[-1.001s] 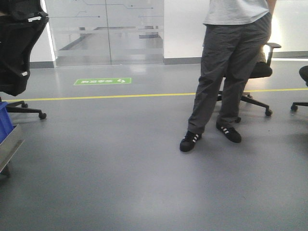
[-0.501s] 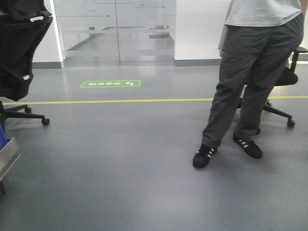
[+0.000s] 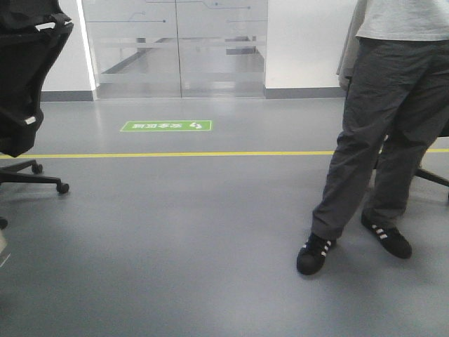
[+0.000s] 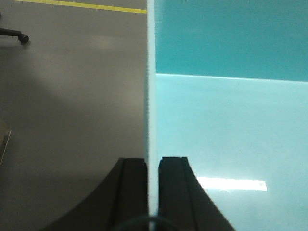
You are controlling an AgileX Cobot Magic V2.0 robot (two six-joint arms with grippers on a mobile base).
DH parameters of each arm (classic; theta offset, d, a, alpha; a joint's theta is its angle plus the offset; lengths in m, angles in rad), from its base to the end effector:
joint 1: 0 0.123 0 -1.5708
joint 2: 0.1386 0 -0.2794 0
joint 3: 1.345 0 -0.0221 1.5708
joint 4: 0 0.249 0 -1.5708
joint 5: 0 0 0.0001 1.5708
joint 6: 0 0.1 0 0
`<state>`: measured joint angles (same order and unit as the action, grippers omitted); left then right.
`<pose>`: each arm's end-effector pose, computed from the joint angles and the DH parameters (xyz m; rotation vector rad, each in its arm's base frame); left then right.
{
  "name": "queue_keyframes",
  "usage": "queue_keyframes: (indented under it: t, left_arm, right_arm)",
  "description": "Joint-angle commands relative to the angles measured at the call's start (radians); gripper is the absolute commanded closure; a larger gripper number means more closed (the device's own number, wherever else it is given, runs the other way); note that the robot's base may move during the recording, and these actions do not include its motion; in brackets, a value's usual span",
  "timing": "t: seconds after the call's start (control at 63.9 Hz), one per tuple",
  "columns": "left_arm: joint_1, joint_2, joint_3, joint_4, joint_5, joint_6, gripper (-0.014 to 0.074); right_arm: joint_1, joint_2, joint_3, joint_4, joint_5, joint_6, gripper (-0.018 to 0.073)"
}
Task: Fetch blue bin and place on conveyor start
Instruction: 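Hold the light-blue bin in both grippers while the base turns and drives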
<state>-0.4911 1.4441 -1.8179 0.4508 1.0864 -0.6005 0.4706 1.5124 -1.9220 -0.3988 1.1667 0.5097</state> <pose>0.2771 -0.1044 0.4822 -0.1087 2.1002 -0.0954 0.2886 0.1067 0.4838 0.0648 2.1619 0.0645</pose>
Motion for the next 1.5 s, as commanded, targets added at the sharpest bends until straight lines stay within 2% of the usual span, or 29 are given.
queue_keyframes:
  t: [0.0,1.486]
  left_arm:
    - [-0.006,-0.015,-0.012,0.024,-0.035,-0.003,0.0707]
    - [-0.006,-0.015,-0.012,0.026,-0.036,-0.003,0.0707]
  right_arm:
    - [-0.003,-0.009,-0.011,-0.043,-0.023,-0.002,0.0713]
    - [-0.003,-0.009,-0.011,-0.043,-0.023,-0.002,0.0713]
